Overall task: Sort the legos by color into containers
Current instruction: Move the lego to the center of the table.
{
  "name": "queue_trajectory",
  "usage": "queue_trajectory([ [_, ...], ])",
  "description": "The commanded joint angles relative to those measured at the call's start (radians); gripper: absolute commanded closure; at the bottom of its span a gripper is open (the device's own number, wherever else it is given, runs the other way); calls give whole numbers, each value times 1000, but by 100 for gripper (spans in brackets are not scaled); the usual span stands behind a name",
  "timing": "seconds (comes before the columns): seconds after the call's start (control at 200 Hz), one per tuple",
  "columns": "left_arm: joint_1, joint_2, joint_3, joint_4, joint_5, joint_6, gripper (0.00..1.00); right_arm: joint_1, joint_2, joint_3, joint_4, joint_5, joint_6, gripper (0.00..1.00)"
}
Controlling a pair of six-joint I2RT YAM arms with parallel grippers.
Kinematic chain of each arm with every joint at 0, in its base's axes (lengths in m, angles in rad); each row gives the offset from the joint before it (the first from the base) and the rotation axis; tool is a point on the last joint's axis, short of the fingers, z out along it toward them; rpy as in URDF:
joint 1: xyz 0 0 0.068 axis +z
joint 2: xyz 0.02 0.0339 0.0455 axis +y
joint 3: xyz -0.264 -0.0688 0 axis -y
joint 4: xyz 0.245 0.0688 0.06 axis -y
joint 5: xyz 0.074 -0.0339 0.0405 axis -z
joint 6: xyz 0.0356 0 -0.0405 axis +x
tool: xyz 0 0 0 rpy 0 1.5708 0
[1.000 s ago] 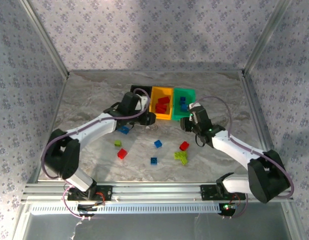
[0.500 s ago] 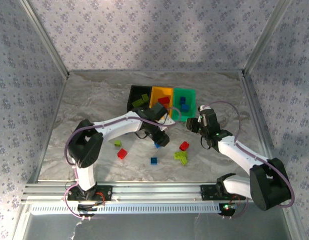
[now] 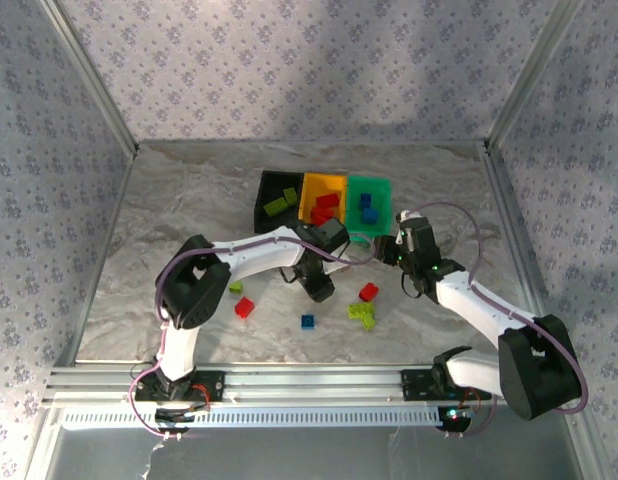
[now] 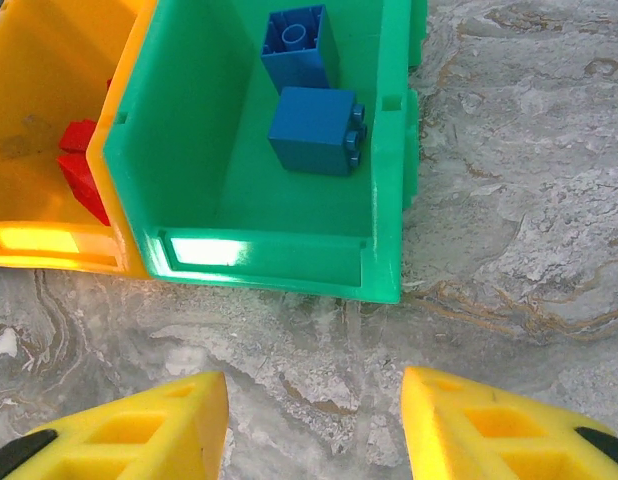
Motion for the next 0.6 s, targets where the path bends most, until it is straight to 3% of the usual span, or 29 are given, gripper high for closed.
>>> queue_trajectory([
  [0.0, -7, -38, -3, -11, -81, 20, 47, -8, 7, 4, 2, 3, 10, 49],
  [0.18, -8, -93, -67, 67, -210, -2, 47, -7, 14, 3, 8, -8, 14, 49],
  [0.595, -11, -29, -53, 97, -248, -1, 46, -9, 13, 9, 2, -12, 15, 49],
])
